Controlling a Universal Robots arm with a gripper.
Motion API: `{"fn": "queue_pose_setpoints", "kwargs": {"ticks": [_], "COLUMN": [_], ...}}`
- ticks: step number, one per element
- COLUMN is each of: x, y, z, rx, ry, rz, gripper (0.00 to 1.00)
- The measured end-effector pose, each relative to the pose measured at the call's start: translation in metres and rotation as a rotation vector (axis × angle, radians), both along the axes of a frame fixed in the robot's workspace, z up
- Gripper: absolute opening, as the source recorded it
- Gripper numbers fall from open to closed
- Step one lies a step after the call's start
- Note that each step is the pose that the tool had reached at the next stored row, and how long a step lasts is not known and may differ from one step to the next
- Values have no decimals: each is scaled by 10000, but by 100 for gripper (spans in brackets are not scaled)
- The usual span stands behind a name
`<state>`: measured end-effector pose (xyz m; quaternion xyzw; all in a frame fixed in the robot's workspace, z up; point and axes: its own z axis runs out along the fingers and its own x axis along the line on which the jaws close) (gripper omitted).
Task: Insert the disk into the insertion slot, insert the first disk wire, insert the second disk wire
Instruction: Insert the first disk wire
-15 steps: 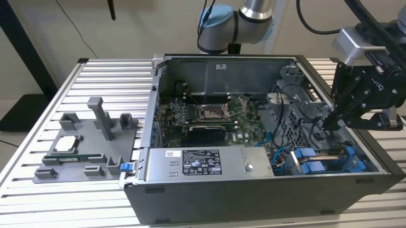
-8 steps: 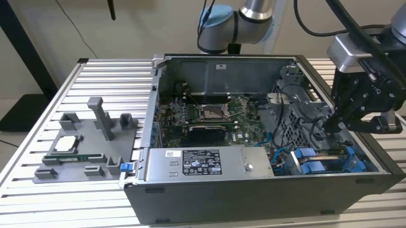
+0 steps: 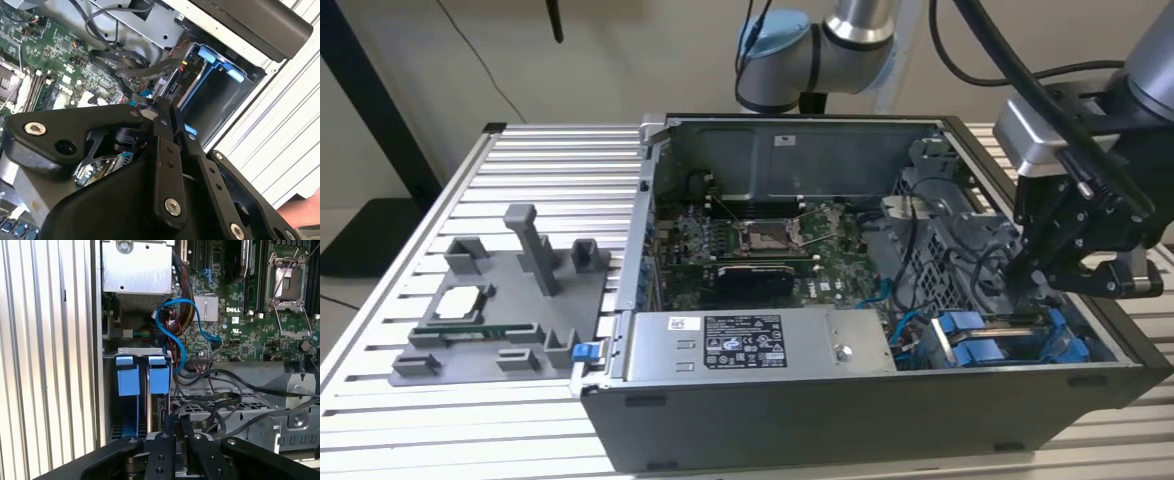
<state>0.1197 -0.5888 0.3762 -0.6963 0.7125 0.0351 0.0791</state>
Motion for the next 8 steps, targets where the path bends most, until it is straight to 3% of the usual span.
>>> {"fn": "queue_pose_setpoints", "kwargs": {"ticks": [2,8], "x": [-11,-13], "y": [-13,-17], "z": [-24,-132], "rx": [3,0], "ry": [-69,-137], "rz": [0,-1], "gripper": [0,0]}}
